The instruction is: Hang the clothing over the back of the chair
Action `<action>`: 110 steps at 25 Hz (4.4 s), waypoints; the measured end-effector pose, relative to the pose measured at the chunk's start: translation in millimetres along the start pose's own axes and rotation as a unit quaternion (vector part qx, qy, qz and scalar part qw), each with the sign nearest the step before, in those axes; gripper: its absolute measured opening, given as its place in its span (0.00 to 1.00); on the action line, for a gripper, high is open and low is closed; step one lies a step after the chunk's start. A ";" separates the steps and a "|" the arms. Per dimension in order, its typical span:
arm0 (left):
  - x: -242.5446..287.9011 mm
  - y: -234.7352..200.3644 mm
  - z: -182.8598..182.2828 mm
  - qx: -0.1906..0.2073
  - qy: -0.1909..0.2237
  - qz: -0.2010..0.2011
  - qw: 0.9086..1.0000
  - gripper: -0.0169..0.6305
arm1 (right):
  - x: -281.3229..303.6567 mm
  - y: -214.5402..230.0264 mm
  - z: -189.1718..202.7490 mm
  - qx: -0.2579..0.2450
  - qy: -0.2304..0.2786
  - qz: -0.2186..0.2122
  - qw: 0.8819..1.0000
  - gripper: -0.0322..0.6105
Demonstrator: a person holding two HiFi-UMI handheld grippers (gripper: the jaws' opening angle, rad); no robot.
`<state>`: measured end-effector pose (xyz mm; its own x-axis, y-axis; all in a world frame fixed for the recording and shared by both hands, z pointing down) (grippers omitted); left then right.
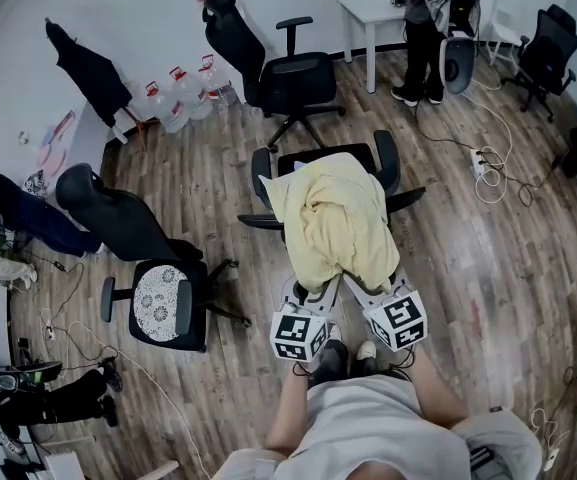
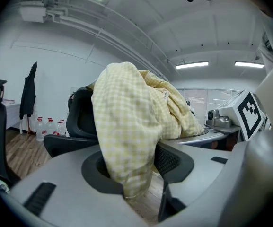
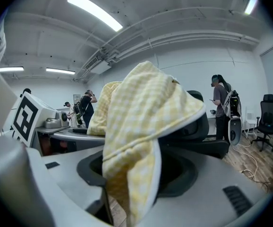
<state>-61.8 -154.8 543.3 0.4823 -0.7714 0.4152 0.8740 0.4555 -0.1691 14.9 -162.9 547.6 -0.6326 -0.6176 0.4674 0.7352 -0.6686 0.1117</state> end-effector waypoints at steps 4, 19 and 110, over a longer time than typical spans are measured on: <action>-4.9 -0.3 1.9 -0.002 0.000 -0.005 1.000 0.35 | -4.1 -0.7 2.1 0.001 -0.001 0.002 1.000 0.44; -27.7 3.9 10.2 0.000 0.002 -0.031 1.000 0.44 | -26.0 -6.3 11.1 0.003 0.004 0.010 1.000 0.46; -188.4 79.7 -16.5 0.076 0.092 -0.001 0.993 0.05 | -173.1 -117.7 -22.4 -0.057 0.109 0.082 0.989 0.08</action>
<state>-82.1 19.5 436.9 0.4958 -0.8340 0.2422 0.8626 0.5051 -0.0266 32.5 13.4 433.9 -0.5536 -0.7879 0.2696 0.8078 -0.5868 -0.0562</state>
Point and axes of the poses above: the fingertips, and each gripper's own axes: x forward along the fingers, y to its right, z out of its underside, the point moved 2 cm from there along -x, backward along the fingers, and after that the axes turned 9 degrees about -y, right-handed, at the moved point
